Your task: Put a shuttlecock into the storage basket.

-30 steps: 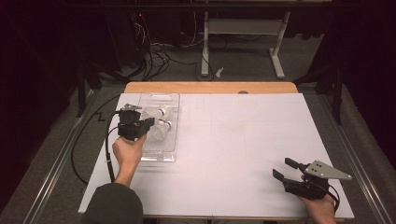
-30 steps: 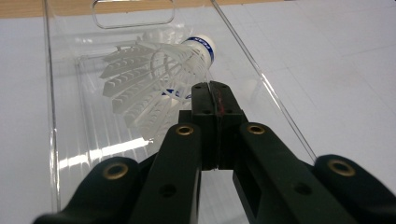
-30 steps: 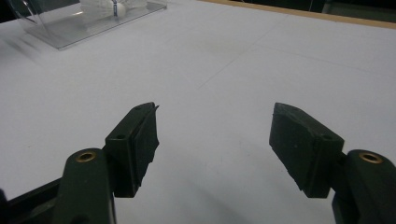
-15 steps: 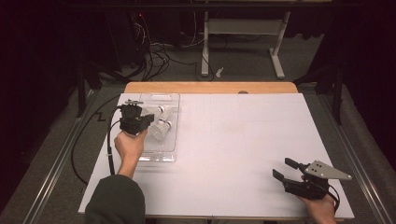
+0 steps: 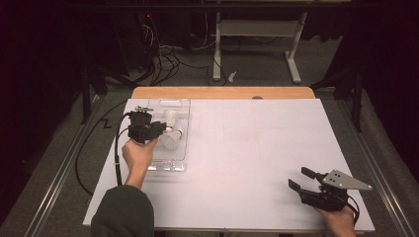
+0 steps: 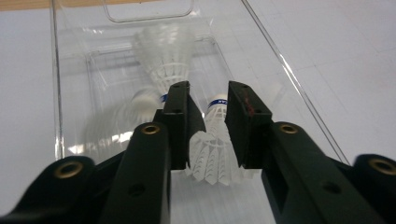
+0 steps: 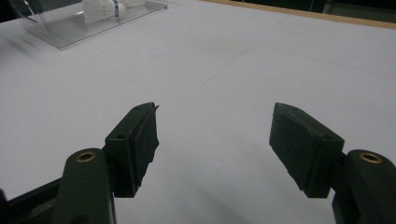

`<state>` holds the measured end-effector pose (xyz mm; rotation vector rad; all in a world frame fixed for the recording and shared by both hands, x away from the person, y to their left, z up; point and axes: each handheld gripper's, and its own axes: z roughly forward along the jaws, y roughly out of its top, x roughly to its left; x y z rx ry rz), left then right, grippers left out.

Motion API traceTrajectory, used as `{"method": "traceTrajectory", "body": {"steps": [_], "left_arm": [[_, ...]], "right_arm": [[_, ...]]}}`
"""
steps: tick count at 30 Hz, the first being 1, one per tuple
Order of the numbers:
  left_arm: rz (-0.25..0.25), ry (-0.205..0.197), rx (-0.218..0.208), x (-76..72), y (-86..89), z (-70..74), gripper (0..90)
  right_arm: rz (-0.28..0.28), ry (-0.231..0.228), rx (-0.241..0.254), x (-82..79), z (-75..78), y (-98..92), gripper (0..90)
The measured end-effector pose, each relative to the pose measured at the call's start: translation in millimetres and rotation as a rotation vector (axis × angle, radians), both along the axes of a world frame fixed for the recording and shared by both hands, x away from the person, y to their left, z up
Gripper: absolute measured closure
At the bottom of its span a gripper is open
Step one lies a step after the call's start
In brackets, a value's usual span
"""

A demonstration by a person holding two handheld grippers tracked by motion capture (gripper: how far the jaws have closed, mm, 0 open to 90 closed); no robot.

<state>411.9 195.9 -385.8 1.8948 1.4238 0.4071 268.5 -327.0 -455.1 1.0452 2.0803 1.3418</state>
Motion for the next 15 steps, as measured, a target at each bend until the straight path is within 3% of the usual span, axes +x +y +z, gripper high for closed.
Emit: {"method": "traceTrajectory", "body": {"steps": [15], "left_arm": [[-0.032,-0.014,0.017,-9.8,-3.7,5.4,60.3]], "right_arm": [[-0.002,0.002,0.001,-0.3,0.2,0.4,32.6]]}}
